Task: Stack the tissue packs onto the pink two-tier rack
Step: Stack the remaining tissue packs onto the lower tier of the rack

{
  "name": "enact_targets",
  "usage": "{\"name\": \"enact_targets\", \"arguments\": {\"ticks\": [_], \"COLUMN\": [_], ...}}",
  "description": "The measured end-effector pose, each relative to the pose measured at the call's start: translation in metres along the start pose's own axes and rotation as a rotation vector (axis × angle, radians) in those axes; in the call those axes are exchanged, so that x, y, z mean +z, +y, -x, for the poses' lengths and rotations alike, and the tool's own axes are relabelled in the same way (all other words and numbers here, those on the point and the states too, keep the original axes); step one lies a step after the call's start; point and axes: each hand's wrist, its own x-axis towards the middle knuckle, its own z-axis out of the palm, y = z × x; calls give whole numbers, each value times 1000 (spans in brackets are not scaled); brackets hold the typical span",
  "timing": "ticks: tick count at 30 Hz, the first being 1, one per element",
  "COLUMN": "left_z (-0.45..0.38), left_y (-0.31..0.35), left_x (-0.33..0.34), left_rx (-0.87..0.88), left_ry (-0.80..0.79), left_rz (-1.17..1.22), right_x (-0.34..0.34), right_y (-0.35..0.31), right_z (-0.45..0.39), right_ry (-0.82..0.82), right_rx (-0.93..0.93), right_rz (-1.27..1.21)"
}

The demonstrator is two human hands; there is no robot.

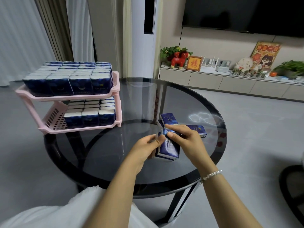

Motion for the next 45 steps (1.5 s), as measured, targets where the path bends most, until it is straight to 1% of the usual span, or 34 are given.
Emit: {"name": "enact_targets", "arguments": {"ticks": [2,3,6,8,10,13,17,19,21,23,25,28,32,34,38,45], "left_z": [0,-2,-4,-5,-7,-7,-3,0,4,6,6,5,9,10,20,45], "left_y": [-2,-4,-5,-6,-8,-10,-11,-10,-10,-11,-13,-14,-1,5,17,34], "left_x": [0,-1,-5,-8,-11,-15,-18,-18,-13,-8,-4,-3,-10,-23,-53,-113], "left_rx": [-9,-4,15,37,60,83,73,59,18,-23,-40,-11,101,128,157,217], "left_ry": [-51,-60,-31,-29,-60,-99,-95,-97,-137,-146,-114,-68,-61,-46,5,101], "left_rz": [-34,-19,40,50,15,-72,-322,-461,-578,-657,-693,-693,-565,-510,-470,-481], "right_x": [-1,-2,-14,-22,-26,-24,-23,-20,-18,-16,-15,-15,-16,-14,2,63], "right_y": [3,4,14,18,17,14,12,8,7,6,6,5,-1,-9,-33,-81], "right_z": [-1,-2,-5,-5,-6,-8,-8,-7,-6,-7,-9,-11,-21,-28,-40,-62], "right_ry": [-34,-71,-237,-340,-399,-422,-421,-436,-438,-441,-440,-425,-418,-437,-502,-661], "right_rx": [4,41,238,301,280,240,195,168,145,134,131,132,151,148,119,28], "right_rz": [33,24,-117,-161,-116,37,260,350,409,447,472,449,416,381,382,533]}}
